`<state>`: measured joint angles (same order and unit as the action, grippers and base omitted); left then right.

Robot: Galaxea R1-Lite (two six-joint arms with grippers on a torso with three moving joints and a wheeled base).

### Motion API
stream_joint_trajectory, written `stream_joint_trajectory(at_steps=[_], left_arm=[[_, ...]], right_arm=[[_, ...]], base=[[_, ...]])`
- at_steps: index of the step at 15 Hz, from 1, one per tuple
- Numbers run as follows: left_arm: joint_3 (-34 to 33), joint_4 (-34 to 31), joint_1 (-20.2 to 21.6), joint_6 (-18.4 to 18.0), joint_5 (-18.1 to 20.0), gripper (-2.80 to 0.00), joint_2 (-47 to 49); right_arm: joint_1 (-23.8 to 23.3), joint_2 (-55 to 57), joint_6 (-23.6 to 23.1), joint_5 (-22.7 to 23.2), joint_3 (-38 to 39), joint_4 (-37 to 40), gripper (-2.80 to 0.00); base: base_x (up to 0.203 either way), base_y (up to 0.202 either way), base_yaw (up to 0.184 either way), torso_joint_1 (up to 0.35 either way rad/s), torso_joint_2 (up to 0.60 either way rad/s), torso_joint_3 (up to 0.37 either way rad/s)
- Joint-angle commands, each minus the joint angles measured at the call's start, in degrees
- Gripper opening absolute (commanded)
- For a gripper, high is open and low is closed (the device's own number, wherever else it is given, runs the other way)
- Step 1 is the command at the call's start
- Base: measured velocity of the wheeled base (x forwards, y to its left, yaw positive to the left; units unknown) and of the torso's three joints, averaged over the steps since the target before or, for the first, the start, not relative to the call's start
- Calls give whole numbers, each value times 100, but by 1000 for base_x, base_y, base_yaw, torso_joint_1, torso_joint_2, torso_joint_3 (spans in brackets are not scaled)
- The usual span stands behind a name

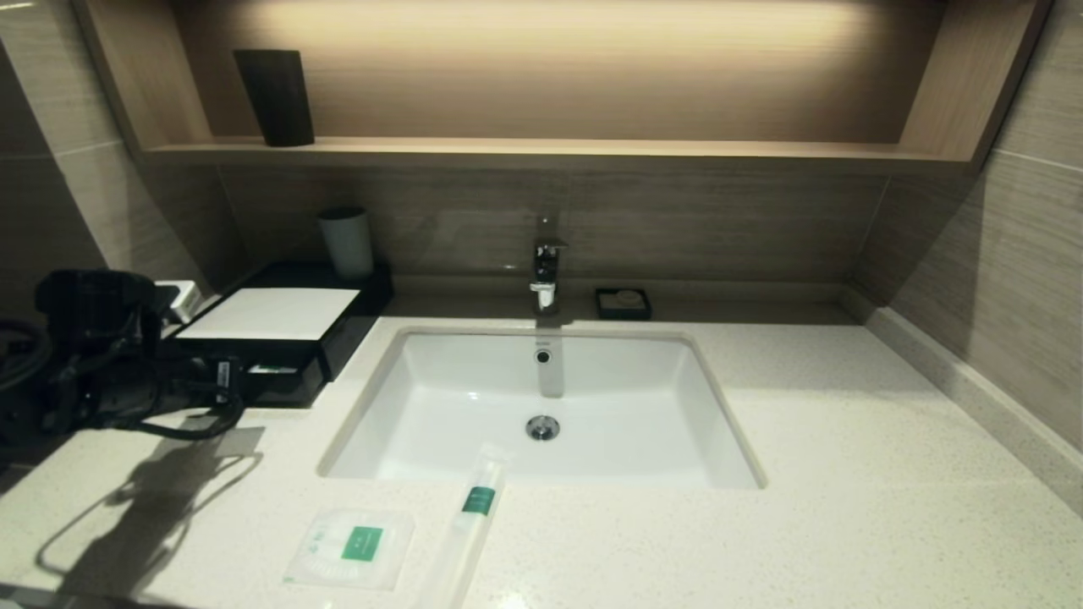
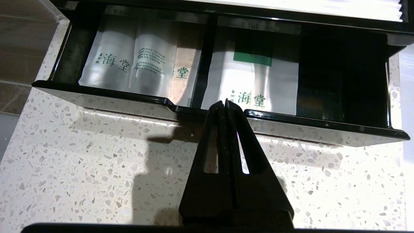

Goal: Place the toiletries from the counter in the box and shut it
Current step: Open the drawer

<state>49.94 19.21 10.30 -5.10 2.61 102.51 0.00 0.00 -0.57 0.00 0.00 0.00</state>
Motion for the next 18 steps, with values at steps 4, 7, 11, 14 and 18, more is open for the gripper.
stream_joint_trajectory(at_steps=[4,7,11,14,18], left_arm=[[-55,-164,72,-80,-6,-280,-139],[-99,-225,121,-158,-6,-280,-170],[-98,-264,148,-130,11,-280,-413],[-73,-332,148,-114,103,-280,-489],[89,-320,139,-94,161,-280,-300]], right_arm=[[0,-9,-3,0,0,0,-280],[0,-9,4,0,0,0,-280],[0,-9,4,0,0,9,-280],[0,-9,4,0,0,0,-280],[0,-9,0,0,0,0,-280]], base=[[0,0,0,0,0,0],[0,0,0,0,0,0],[0,0,0,0,0,0],[0,0,0,0,0,0],[0,0,0,0,0,0]])
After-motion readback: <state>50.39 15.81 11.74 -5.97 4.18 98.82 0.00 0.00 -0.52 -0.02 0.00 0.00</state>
